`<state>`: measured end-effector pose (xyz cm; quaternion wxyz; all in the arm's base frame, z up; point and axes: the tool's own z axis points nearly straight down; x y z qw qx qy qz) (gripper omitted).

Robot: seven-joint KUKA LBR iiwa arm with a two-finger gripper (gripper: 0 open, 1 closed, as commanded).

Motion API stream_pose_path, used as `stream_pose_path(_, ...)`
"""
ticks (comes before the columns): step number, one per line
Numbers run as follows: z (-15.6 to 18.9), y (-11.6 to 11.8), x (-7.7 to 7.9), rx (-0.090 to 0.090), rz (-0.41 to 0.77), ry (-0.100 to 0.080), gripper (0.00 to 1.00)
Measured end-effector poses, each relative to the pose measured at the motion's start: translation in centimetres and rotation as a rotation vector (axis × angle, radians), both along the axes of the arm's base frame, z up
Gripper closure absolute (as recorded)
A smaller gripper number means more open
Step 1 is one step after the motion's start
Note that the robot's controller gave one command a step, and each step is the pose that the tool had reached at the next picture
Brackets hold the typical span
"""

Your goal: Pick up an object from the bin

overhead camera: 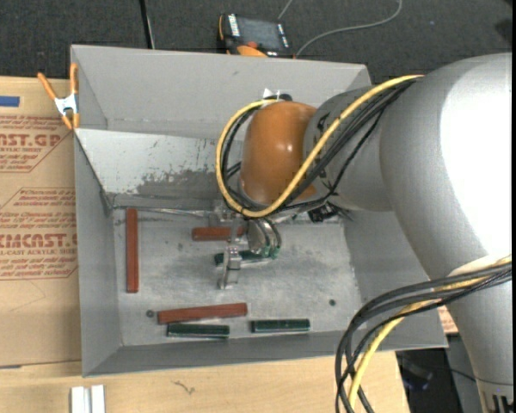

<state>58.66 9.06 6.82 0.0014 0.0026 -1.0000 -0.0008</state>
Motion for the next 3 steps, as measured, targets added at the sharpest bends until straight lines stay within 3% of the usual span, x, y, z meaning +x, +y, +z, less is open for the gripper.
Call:
stream_pose_path(1, 0.4, -0.1, 0.1, 0.000, -0.001, -0.004, 1.00)
stream_pose_path(2, 0.1, -8.5, -1.3, -0.004, -0.100, -0.003, 1.00)
stream_pose_path(3, 0.1, -8.1, -1.3, -0.002, -0.094, -0.004, 1.00)
